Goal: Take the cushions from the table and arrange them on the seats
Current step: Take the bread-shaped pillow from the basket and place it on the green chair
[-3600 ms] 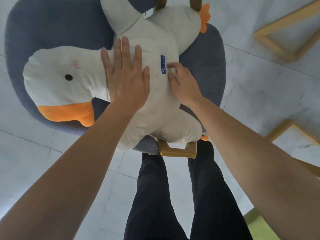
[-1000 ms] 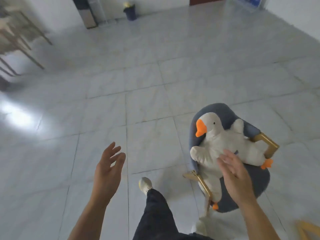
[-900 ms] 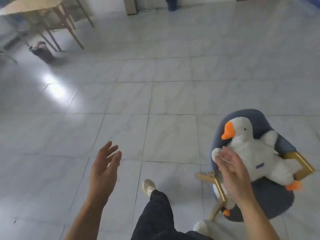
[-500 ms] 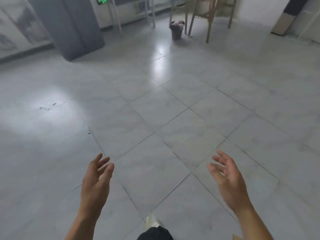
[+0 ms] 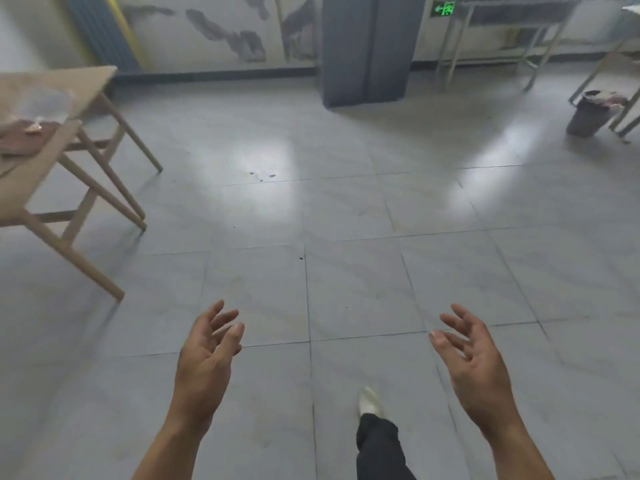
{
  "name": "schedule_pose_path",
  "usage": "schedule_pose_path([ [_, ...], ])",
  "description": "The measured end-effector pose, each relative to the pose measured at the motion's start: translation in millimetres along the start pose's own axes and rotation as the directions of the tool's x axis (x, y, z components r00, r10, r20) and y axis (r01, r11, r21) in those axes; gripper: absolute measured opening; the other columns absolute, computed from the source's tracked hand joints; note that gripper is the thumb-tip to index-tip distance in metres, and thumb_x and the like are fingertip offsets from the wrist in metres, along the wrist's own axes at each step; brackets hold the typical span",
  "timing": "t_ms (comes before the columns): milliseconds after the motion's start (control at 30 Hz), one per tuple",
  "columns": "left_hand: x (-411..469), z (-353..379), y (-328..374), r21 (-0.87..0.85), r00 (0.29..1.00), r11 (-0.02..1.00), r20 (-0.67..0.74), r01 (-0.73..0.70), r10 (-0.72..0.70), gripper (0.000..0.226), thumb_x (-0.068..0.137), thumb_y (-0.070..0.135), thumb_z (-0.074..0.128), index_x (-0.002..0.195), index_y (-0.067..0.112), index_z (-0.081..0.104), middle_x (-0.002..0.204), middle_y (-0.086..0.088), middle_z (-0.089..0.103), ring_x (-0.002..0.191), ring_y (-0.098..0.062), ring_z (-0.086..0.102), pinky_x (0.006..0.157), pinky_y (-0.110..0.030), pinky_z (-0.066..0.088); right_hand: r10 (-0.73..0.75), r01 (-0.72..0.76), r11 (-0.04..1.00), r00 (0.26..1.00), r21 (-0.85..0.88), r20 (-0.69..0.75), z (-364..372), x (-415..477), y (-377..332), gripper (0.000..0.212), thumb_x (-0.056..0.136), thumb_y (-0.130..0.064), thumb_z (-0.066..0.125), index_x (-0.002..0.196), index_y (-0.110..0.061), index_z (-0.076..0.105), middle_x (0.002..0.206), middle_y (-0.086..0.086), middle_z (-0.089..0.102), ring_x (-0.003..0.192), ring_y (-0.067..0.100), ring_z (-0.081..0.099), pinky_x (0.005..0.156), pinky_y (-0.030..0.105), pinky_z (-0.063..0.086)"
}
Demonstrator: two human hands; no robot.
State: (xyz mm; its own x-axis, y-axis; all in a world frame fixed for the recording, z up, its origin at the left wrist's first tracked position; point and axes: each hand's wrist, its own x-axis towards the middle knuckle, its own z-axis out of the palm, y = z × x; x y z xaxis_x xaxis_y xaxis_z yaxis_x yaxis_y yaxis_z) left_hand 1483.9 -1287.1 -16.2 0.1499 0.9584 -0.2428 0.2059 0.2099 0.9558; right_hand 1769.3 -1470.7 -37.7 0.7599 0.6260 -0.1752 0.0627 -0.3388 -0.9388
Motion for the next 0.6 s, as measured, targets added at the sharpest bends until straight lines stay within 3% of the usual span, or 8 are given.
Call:
schedule_pose_path([
  [133, 74.0, -10.1, 9.3, -0.021, 0.985, 0.997, -0.155, 0.071, -0.074, 0.042, 0.101, 0.012, 0.062, 0.140, 0.024, 0.053, 0.126, 0.004, 0.066, 0.122, -0.021, 0.064, 0.094, -0.040, 0.054, -0.023, 0.025, 1.000, 0.988, -0.012, 0.151, 71.1, 100.5, -23.1, 0.046, 0.095, -0.019, 0.069, 0.135, -0.034, 0.051, 0.129, -0.007, 0.063, 0.114, 0.007, 0.064, 0.080, 0.015, 0.046],
  [267, 123.1, -48.0, 40.0, -0.105, 0.924, 0.992, -0.369, 0.067, -0.101, 0.036, 0.102, 0.012, 0.060, 0.135, 0.026, 0.055, 0.126, 0.003, 0.067, 0.121, -0.021, 0.065, 0.097, -0.045, 0.054, -0.083, 0.113, 0.992, 0.919, -0.055, 0.386, 168.7, 183.7, -90.4, 0.051, 0.094, -0.022, 0.070, 0.142, -0.026, 0.053, 0.130, -0.006, 0.064, 0.111, 0.004, 0.064, 0.082, 0.019, 0.049],
  [367, 140.6, -89.1, 58.0, -0.138, 0.831, 0.990, -0.545, 0.041, -0.110, 0.040, 0.102, 0.013, 0.061, 0.139, 0.025, 0.054, 0.127, 0.005, 0.067, 0.119, -0.015, 0.065, 0.100, -0.043, 0.053, -0.158, 0.235, 0.970, 0.801, -0.061, 0.578, 259.3, 224.3, -153.1, 0.051, 0.094, -0.023, 0.070, 0.141, -0.029, 0.052, 0.128, -0.008, 0.065, 0.110, 0.002, 0.064, 0.086, 0.023, 0.054],
  [467, 145.9, -140.5, 55.4, -0.158, 0.718, 0.987, -0.684, 0.024, -0.127, 0.045, 0.101, 0.015, 0.062, 0.144, 0.024, 0.052, 0.128, 0.007, 0.067, 0.116, -0.010, 0.066, 0.097, -0.038, 0.053, -0.213, 0.354, 0.935, 0.643, -0.038, 0.735, 357.1, 231.7, -201.8, 0.053, 0.095, -0.024, 0.069, 0.144, -0.028, 0.050, 0.126, -0.011, 0.064, 0.109, -0.003, 0.063, 0.073, 0.009, 0.053],
  [600, 164.7, -210.0, 31.8, -0.217, 0.547, 0.976, -0.818, -0.003, -0.180, 0.045, 0.100, 0.009, 0.062, 0.142, 0.022, 0.053, 0.125, 0.007, 0.067, 0.101, 0.007, 0.069, 0.094, -0.035, 0.053, -0.251, 0.449, 0.893, 0.450, 0.025, 0.857, 491.6, 213.2, -233.1, 0.055, 0.096, -0.024, 0.068, 0.147, -0.025, 0.048, 0.128, -0.010, 0.064, 0.109, -0.003, 0.064, 0.073, 0.004, 0.051],
])
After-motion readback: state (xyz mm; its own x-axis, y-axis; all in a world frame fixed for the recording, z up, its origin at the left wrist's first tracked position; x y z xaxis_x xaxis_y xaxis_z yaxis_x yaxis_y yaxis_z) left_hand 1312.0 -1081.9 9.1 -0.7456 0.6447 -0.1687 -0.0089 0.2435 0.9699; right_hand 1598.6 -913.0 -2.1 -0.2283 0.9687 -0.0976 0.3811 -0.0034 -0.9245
